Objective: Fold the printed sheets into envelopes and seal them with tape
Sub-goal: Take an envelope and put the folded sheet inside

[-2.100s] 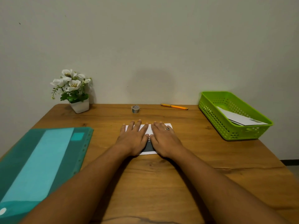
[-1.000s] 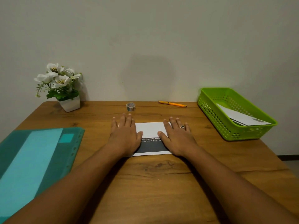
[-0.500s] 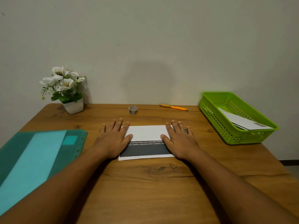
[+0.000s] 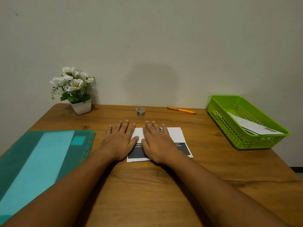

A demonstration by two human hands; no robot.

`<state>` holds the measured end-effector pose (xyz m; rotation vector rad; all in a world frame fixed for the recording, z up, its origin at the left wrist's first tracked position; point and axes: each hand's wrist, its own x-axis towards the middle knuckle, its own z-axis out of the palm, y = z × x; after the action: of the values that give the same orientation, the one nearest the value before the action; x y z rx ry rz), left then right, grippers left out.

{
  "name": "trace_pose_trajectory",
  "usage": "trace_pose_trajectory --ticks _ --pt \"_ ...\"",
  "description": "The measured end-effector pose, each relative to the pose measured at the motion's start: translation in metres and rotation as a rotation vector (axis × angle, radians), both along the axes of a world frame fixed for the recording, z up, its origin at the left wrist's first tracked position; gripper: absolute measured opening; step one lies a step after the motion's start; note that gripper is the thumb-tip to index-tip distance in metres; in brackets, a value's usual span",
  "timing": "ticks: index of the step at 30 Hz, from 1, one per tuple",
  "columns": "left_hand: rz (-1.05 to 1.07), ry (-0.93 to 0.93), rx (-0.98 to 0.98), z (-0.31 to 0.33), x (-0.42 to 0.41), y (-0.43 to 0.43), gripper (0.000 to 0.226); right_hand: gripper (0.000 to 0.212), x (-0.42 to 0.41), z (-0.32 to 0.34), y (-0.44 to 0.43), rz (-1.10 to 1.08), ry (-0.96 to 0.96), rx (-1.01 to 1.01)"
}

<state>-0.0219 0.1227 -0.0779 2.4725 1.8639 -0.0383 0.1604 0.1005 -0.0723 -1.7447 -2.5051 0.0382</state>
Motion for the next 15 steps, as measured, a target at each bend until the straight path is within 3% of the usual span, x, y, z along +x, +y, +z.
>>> trace_pose_trajectory --ticks 6,15 --pt "-0.001 -0.001 0.001 -0.005 -0.002 0.004 0.068 0.063 0.008 -0.011 0.001 -0.087 0.048 -0.087" --pt "-0.013 0.003 -0.024 -0.004 -0.003 0.005 0.069 0.063 0.108 -0.005 -0.007 -0.273 0.006 -0.159"
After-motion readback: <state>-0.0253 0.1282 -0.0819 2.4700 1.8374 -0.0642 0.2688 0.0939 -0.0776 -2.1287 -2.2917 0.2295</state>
